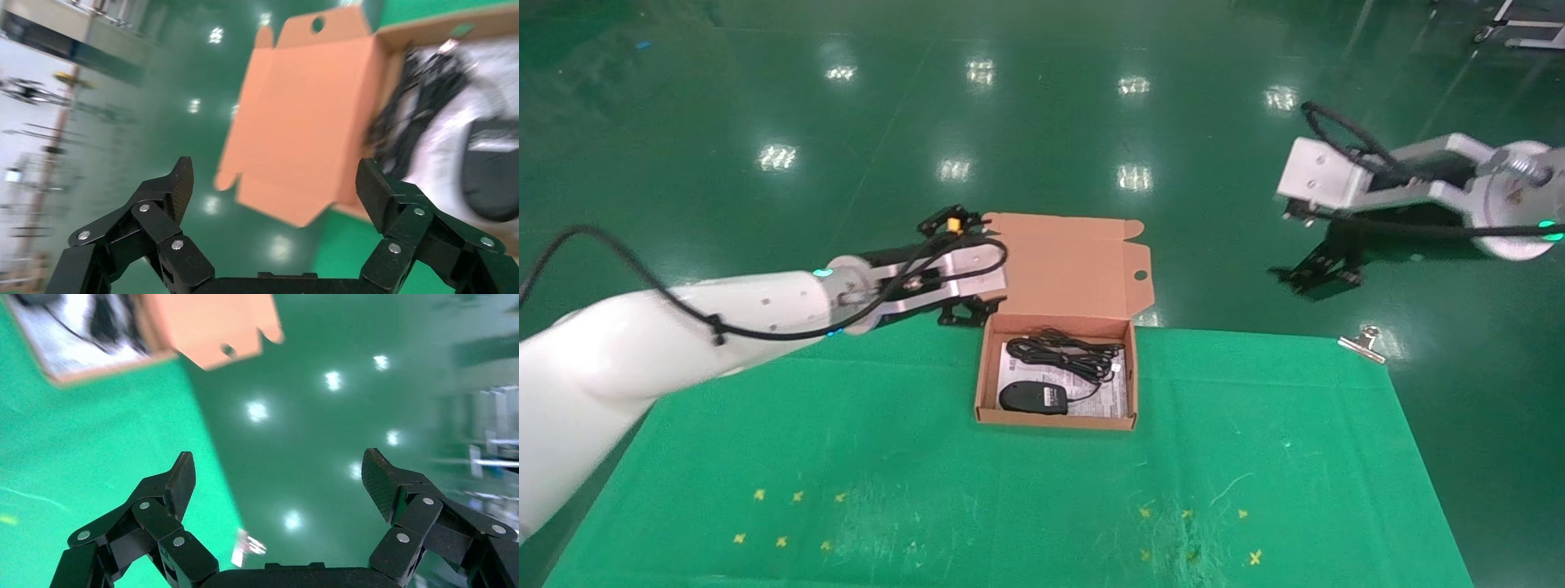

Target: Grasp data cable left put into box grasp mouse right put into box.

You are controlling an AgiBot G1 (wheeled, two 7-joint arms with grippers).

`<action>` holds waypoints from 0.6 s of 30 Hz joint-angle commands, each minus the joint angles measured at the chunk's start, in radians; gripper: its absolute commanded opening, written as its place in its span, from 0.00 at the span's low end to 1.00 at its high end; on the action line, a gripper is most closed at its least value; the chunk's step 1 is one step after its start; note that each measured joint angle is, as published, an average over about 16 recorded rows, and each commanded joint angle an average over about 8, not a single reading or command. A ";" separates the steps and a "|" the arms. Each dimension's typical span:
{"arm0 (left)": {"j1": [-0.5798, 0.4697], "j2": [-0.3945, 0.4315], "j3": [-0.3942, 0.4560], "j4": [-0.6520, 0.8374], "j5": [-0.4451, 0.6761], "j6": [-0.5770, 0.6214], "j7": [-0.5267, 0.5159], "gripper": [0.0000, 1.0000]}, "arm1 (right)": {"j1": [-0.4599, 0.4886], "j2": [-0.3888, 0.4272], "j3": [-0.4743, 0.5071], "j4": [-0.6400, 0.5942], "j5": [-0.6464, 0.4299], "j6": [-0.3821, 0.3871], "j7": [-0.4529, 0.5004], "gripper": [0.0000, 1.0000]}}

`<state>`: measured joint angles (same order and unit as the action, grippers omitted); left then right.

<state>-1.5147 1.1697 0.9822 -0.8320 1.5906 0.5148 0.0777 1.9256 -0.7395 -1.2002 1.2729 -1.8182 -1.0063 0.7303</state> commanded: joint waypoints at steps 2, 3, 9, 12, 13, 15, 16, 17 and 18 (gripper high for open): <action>0.026 -0.033 -0.041 -0.027 -0.051 0.058 -0.016 1.00 | -0.050 0.008 0.054 0.001 0.064 -0.029 -0.032 1.00; 0.035 -0.044 -0.056 -0.036 -0.068 0.078 -0.021 1.00 | -0.067 0.010 0.072 0.001 0.085 -0.038 -0.043 1.00; 0.087 -0.110 -0.139 -0.089 -0.170 0.194 -0.052 1.00 | -0.167 0.025 0.181 0.002 0.214 -0.096 -0.107 1.00; 0.113 -0.144 -0.181 -0.117 -0.222 0.253 -0.068 1.00 | -0.218 0.033 0.236 0.003 0.279 -0.125 -0.139 1.00; 0.122 -0.155 -0.195 -0.126 -0.239 0.273 -0.074 1.00 | -0.235 0.035 0.254 0.003 0.300 -0.135 -0.150 1.00; 0.140 -0.178 -0.223 -0.144 -0.273 0.312 -0.084 1.00 | -0.269 0.041 0.291 0.004 0.344 -0.155 -0.171 1.00; 0.149 -0.189 -0.237 -0.153 -0.291 0.332 -0.090 1.00 | -0.286 0.043 0.309 0.004 0.365 -0.164 -0.182 1.00; 0.158 -0.200 -0.251 -0.162 -0.308 0.351 -0.095 1.00 | -0.303 0.046 0.327 0.004 0.387 -0.174 -0.193 1.00; 0.166 -0.211 -0.266 -0.171 -0.325 0.371 -0.100 1.00 | -0.320 0.048 0.346 0.004 0.408 -0.184 -0.204 1.00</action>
<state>-1.3704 0.9867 0.7519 -0.9802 1.3087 0.8363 -0.0093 1.6484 -0.6977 -0.9004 1.2766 -1.4641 -1.1656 0.5536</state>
